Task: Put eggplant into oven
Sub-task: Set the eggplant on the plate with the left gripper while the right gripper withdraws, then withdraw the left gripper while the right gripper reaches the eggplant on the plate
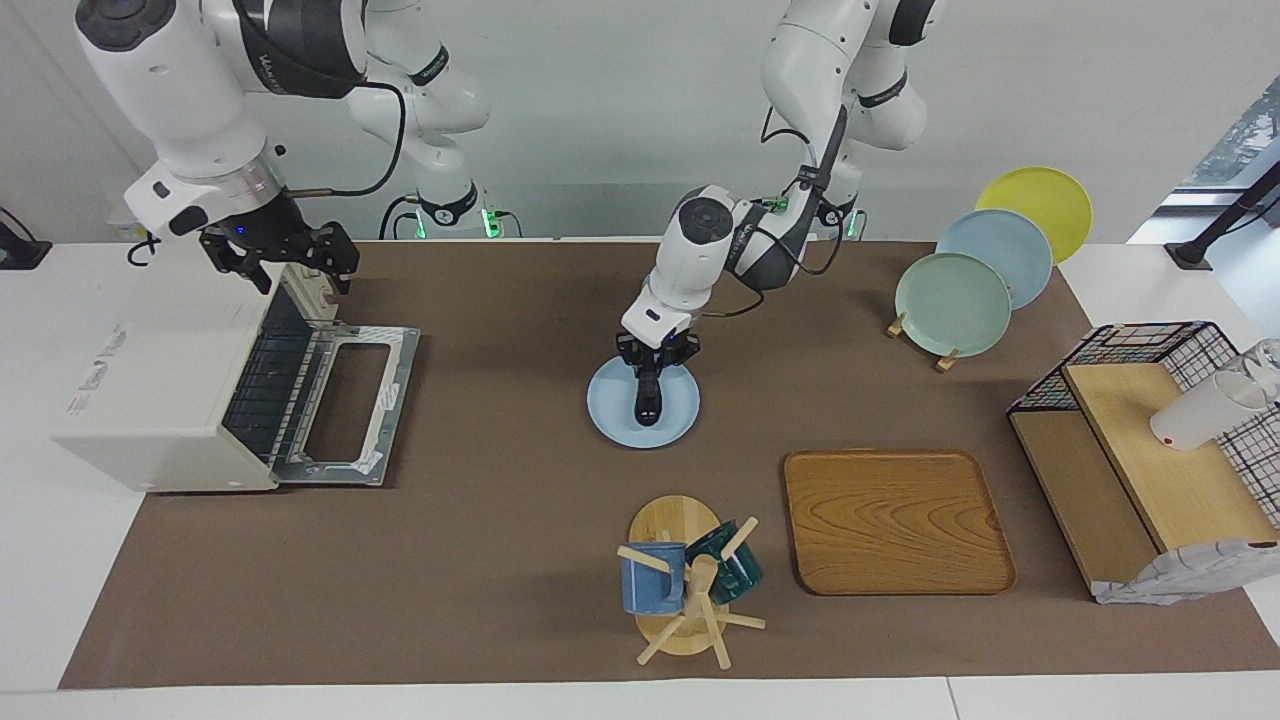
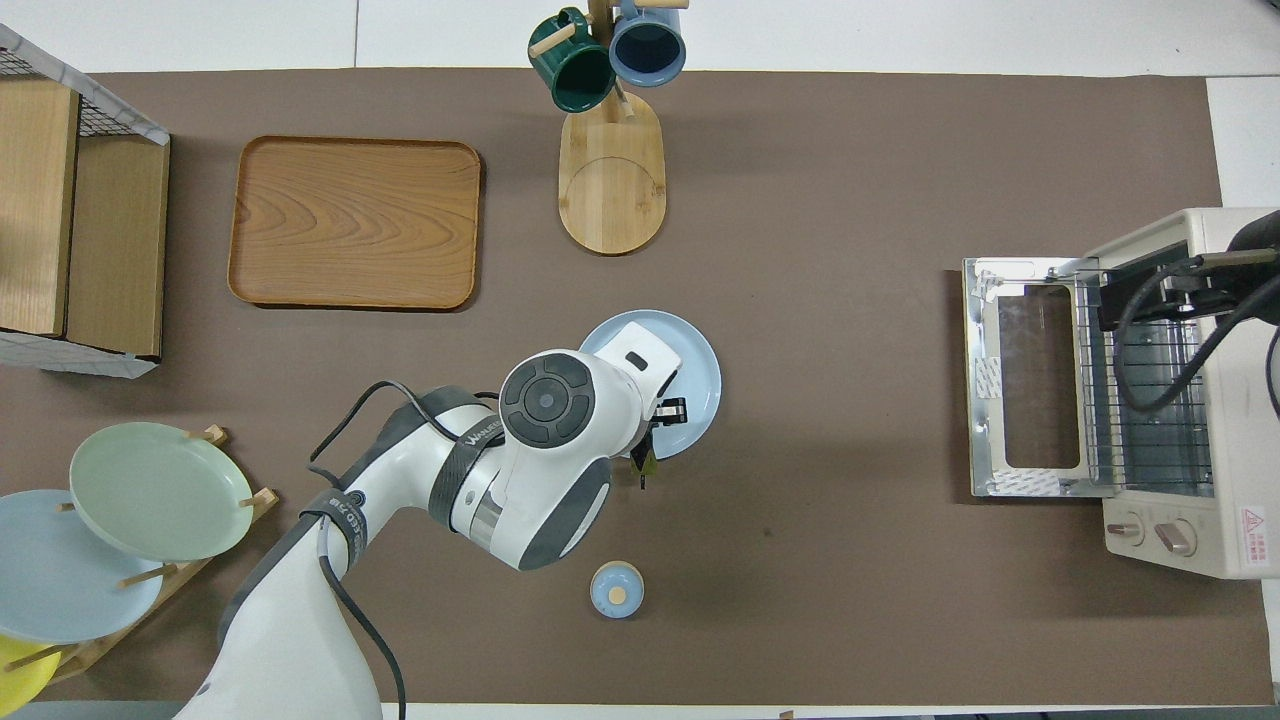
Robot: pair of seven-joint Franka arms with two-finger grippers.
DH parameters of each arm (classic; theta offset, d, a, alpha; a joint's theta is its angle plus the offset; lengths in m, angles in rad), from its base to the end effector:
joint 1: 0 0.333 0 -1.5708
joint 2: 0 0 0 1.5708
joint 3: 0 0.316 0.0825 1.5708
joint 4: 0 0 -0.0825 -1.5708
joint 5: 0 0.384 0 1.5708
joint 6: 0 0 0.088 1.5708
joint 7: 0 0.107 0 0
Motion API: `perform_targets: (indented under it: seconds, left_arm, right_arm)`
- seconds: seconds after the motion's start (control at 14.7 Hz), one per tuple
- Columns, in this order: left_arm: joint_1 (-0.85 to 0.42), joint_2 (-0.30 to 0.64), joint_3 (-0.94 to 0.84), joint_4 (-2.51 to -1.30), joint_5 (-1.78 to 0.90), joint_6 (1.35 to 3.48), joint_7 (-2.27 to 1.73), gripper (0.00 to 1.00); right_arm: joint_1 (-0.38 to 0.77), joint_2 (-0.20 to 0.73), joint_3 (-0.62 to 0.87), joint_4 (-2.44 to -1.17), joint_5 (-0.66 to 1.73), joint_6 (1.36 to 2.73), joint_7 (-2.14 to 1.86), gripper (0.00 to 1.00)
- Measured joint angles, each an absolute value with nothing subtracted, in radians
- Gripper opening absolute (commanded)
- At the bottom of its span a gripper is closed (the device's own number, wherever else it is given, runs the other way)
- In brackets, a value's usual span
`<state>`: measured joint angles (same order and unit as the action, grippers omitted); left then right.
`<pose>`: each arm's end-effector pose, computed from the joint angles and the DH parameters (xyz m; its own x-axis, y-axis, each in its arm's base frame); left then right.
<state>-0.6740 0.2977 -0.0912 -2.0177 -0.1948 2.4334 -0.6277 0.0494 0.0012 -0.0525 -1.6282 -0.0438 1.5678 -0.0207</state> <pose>0.4409 -0.4214 0.3162 0.9999 0.0074 -0.0146 0.0101 -0.9802 0.1978 0.5523 -0.0064 0.5967 0.9979 0.0175 -0.0624 0.0201 -0.9989 0.0425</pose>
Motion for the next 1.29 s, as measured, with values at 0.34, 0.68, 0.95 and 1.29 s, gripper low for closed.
perform_targets:
  seconds: [0.34,0.68,0.95,1.29]
  left_arm:
    - [-0.607,0.251,-0.077,-1.982,-0.195,2.362,-0.58,1.0]
    - [-0.357,0.191,-0.062,-1.847,-0.195,2.097,-0.344,1.0]
    - [-0.197,0.181,-0.059,-1.733,-0.171,1.919,-0.204,1.0]
    - [-0.109,0.127,-0.059,-1.637,-0.112,1.736,-0.138,1.0]
  right_arm:
    - [0.049,-0.001,-0.039,-1.622,-0.044,1.567,-0.021,1.0]
    - [0.048,-0.002,-0.039,-1.622,-0.044,1.567,-0.021,1.0]
    - [0.048,-0.002,-0.016,-1.622,-0.032,1.567,-0.016,1.0]
    - [0.057,0.028,0.282,-1.629,0.007,1.693,0.32,1.0]
